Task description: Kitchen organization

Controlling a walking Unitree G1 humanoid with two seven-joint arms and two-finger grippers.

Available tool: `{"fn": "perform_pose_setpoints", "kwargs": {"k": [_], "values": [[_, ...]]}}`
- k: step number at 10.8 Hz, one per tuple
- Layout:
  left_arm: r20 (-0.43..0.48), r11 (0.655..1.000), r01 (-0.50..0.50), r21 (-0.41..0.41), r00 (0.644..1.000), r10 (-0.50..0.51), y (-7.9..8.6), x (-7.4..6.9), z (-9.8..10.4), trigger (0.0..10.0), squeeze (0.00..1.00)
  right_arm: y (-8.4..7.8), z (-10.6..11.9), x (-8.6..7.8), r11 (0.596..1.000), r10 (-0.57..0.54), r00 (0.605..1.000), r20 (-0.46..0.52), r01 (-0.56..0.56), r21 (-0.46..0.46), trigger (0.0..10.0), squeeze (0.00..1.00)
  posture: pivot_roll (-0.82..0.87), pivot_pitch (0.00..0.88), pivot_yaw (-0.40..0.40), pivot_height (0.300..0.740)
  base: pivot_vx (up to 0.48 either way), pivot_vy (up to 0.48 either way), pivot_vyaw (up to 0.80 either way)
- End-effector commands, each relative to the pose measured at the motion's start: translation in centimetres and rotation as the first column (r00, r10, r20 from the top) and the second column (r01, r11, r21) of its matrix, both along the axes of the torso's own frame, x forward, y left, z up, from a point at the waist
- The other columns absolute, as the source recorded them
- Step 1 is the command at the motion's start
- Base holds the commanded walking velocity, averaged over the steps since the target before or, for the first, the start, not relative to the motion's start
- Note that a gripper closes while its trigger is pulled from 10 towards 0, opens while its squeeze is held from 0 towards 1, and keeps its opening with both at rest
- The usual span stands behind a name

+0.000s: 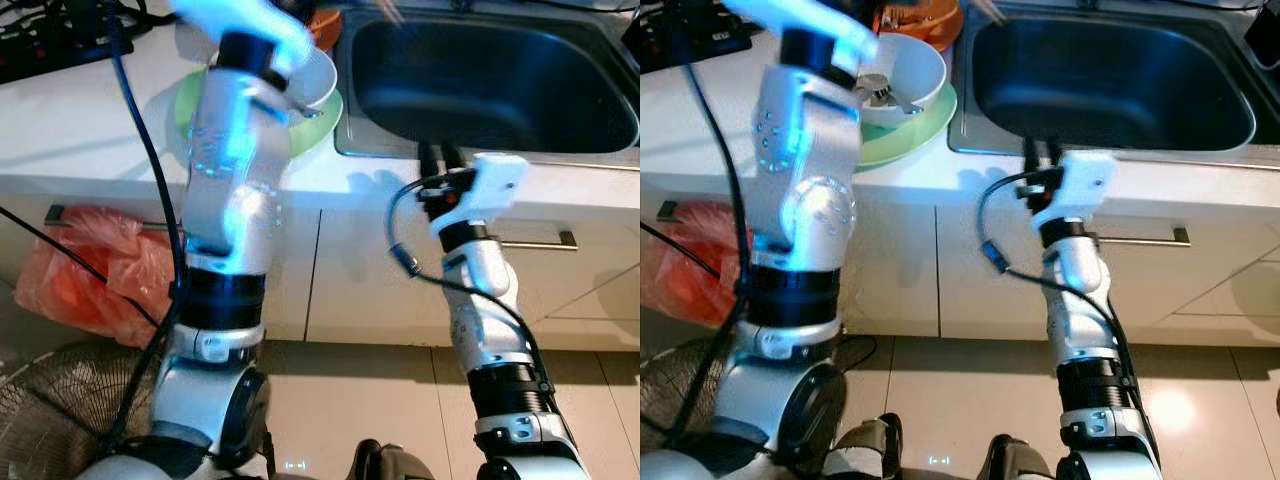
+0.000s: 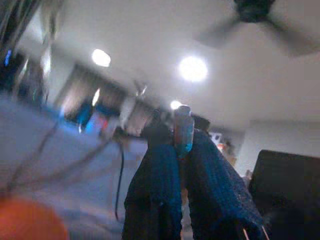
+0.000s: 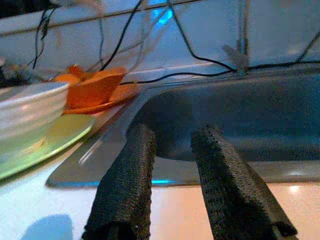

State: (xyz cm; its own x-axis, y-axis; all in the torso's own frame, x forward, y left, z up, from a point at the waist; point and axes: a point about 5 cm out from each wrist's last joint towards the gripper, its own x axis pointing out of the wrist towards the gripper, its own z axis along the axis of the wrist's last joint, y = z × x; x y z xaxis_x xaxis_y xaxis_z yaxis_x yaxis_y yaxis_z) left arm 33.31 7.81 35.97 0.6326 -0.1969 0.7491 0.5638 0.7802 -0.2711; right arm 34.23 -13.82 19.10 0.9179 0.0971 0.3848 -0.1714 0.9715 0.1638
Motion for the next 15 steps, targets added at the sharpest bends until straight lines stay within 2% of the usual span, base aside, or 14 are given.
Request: {"fn": "perform_pose_setpoints", "kwargs": {"k": [1,2,3,4,5,6,7,8,9,10,11,12,14,15], "values": [[-0.024,0.996,0.080,-0.045,0.996,-0.081,-0.2,0.6,0.1,10.0,0.00,-0.2,0.4,0.2,0.999,0.005,1.000,-0.003,-0.005,0.043,10.0,0.00,0.18,0.174,-0.042,0.740,0.000,0.000,0.00],[-0.071,0.986,0.130,-0.105,0.988,-0.138,0.1,1.9,-0.3,10.0,0.00,-0.1,0.6,0.3,0.994,0.025,1.000,-0.010,-0.024,0.104,10.0,0.00,0.18,0.171,-0.043,0.740,0.000,0.000,0.00],[-0.081,0.961,0.190,-0.203,0.975,-0.209,0.8,1.9,-0.9,10.0,0.00,0.1,1.2,0.4,0.965,0.077,0.997,-0.014,-0.071,0.251,10.0,0.00,0.18,0.167,-0.043,0.740,0.000,0.000,0.00],[0.008,0.919,0.237,-0.314,0.969,-0.247,2.1,-2.2,-1.1,10.0,0.00,0.1,1.9,0.6,0.920,0.116,0.993,-0.001,-0.107,0.377,10.0,0.00,0.18,0.162,-0.045,0.740,0.000,0.000,0.00],[0.014,0.874,0.276,-0.400,0.955,-0.295,3.0,-2.6,-1.1,10.0,0.00,0.0,2.1,0.6,0.888,0.140,0.990,0.011,-0.130,0.441,10.0,0.00,0.17,0.159,-0.045,0.740,0.000,0.000,0.00],[-0.025,0.847,0.285,-0.449,0.944,-0.330,3.2,-1.7,-1.7,10.0,0.00,0.1,2.2,0.6,0.834,0.178,0.984,0.018,-0.161,0.528,10.0,0.00,0.18,0.157,-0.045,0.740,0.000,0.000,0.00],[-0.061,0.859,0.271,-0.434,0.943,-0.328,2.6,-1.0,-2.3,10.0,0.00,0.0,2.4,0.7,0.799,0.193,0.981,0.029,-0.175,0.575,10.0,0.00,0.17,0.154,-0.046,0.740,0.000,0.000,0.00],[-0.092,0.861,0.270,-0.431,0.936,-0.340,1.3,0.0,-2.6,10.0,0.00,0.1,2.7,0.6,0.800,0.211,0.976,0.044,-0.198,0.566,10.0,0.00,0.17,0.155,-0.047,0.740,0.000,0.000,0.00],[-0.102,0.859,0.285,-0.426,0.928,-0.359,0.5,0.0,-2.5,10.0,0.00,0.3,3.0,0.4,0.788,0.238,0.969,0.058,-0.228,0.572,10.0,0.00,0.17,0.157,-0.048,0.740,0.000,0.000,0.00],[-0.103,0.861,0.291,-0.418,0.926,-0.363,0.6,-0.3,-2.4,10.0,0.00,0.2,3.1,0.4,0.783,0.247,0.967,0.060,-0.235,0.576,10.0,0.00,0.18,0.159,-0.048,0.740,0.000,0.000,0.00],[-0.099,0.878,0.274,-0.393,0.937,-0.336,1.5,-0.7,-2.7,10.0,0.00,0.2,3.0,0.4,0.779,0.251,0.966,0.055,-0.236,0.580,10.0,0.00,0.18,0.162,-0.047,0.740,0.000,0.000,0.00],[-0.139,0.933,0.229,-0.277,0.951,-0.275,1.6,-0.5,-3.9,10.0,0.00,0.1,2.7,0.4,0.781,0.250,0.967,0.043,-0.228,0.581,10.0,0.00,0.18,0.166,-0.046,0.740,0.000,0.000,0.00],[-0.137,0.940,0.246,-0.239,0.949,-0.283,0.8,-0.9,-4.3,10.0,0.00,-0.1,2.6,0.3,0.782,0.249,0.968,0.043,-0.227,0.580,10.0,0.00,0.18,0.170,-0.046,0.740,0.000,0.000,0.00],[-0.154,0.934,0.248,-0.256,0.944,-0.293,0.6,-0.9,-4.6,10.0,0.00,-0.1,2.6,0.3,0.778,0.255,0.966,0.045,-0.232,0.584,10.0,0.00,0.18,0.171,-0.046,0.740,0.000,0.000,0.00]]}}
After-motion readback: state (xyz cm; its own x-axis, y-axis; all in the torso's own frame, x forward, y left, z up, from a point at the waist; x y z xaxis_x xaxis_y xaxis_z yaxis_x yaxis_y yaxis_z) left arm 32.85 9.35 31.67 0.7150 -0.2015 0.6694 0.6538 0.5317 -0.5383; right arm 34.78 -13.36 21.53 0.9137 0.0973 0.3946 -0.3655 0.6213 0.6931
